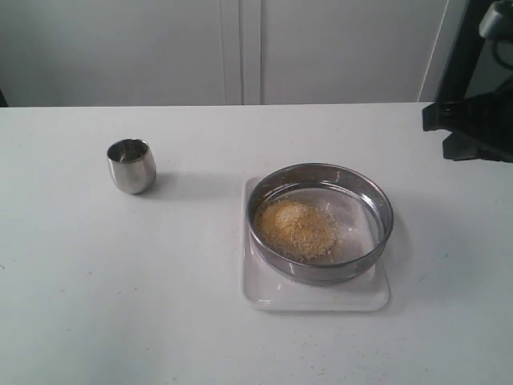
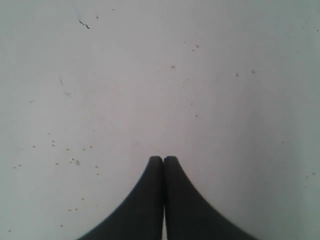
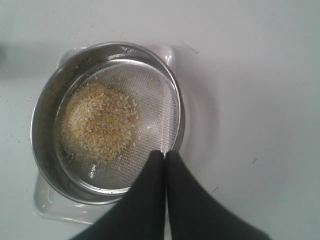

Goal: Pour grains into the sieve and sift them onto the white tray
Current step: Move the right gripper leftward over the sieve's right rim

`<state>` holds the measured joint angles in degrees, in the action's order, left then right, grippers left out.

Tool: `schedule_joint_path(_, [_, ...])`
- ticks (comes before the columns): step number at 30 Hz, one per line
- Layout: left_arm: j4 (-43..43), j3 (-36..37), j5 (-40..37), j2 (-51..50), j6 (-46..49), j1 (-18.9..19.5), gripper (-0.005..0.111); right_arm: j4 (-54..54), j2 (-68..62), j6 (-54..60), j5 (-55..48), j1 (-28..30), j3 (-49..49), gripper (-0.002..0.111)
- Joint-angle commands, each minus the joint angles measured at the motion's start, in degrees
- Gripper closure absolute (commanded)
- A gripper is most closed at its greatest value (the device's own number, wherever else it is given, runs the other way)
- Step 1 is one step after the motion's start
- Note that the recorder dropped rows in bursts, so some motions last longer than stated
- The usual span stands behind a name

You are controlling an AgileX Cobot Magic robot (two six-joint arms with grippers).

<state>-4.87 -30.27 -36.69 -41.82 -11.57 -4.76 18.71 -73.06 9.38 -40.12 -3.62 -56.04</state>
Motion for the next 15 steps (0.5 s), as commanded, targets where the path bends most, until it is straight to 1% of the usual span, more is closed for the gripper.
schedule_joint_path(1, [-0.59, 0.37, -0.41, 0.45, -0.04, 0.12, 0.107, 0.97, -5.39, 1.7, -2.33, -0.94, -3.44, 0.108])
schedule_joint_path(7, [-0.59, 0.37, -0.41, 0.45, -0.04, 0.12, 0.107, 0.6, -10.17, 2.55, -3.16, -3.07, -6.07, 0.108])
schedule_joint_path(15, [-0.59, 0.37, -0.41, 0.45, -0.04, 0.12, 0.107, -0.53, -17.69, 3.91, -8.9, -3.32, -12.66, 0.108])
